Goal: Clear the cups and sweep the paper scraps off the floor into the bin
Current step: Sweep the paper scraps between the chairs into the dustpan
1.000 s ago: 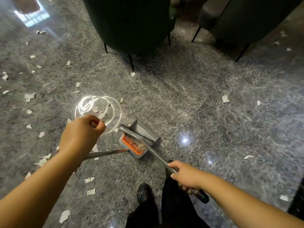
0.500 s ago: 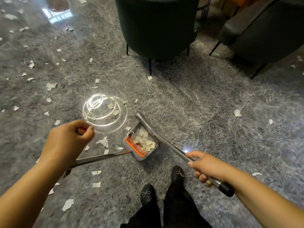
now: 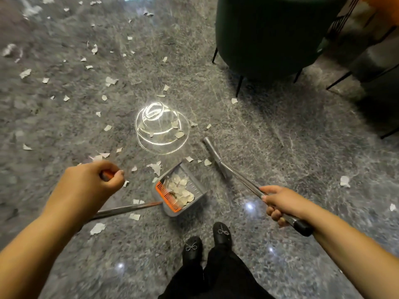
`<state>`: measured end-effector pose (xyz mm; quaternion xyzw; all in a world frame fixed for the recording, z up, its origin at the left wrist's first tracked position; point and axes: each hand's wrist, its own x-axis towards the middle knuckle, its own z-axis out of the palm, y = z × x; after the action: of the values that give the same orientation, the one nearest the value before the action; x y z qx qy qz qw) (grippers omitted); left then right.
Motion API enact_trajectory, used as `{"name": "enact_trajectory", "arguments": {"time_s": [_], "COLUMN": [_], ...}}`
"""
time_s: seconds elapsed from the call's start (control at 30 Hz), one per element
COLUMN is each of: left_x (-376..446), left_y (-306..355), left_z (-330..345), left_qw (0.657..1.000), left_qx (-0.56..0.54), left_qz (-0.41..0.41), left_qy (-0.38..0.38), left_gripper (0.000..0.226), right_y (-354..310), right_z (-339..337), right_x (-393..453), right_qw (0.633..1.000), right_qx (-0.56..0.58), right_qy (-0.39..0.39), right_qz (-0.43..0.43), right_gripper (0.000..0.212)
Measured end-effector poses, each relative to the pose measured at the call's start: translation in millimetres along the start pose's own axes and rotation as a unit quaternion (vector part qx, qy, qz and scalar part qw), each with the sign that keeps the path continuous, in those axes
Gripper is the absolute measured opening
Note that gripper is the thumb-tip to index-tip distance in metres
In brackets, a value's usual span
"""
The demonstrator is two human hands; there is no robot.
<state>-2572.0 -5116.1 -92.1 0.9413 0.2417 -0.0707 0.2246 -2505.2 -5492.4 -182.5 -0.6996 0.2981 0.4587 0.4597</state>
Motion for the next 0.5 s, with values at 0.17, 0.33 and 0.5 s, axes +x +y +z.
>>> {"name": "enact_trajectory", "arguments": {"time_s": [0.17,0.33,0.5], "left_x": [4.0,2.2,6.7], "left_y": [-21.6,-40.5,-54.6], "left_z": [2.5,8.1,19.4], "left_qw": [0.998,0.993,0.988], "left_qx": [0.015,0.046,0.052], "left_qz": [-0.058,-0.107,-0.147], "left_qy": [0.006,0.013,0.011], "left_gripper": [0.026,0.024,0.020], "right_y": [-35.2,-71.5,-94.8], "right_z": [7.0,19.1,39.3], "right_x": [43.4,83.8,114.5], "right_qw": [0.998,0.989,0.974], "right_qx": [-0.060,-0.149,-0.226], "right_qy": [0.012,0.005,-0.021], "right_qz": [-0.005,-0.015,-0.005], "right_gripper": [0.045,0.037,0.021]}}
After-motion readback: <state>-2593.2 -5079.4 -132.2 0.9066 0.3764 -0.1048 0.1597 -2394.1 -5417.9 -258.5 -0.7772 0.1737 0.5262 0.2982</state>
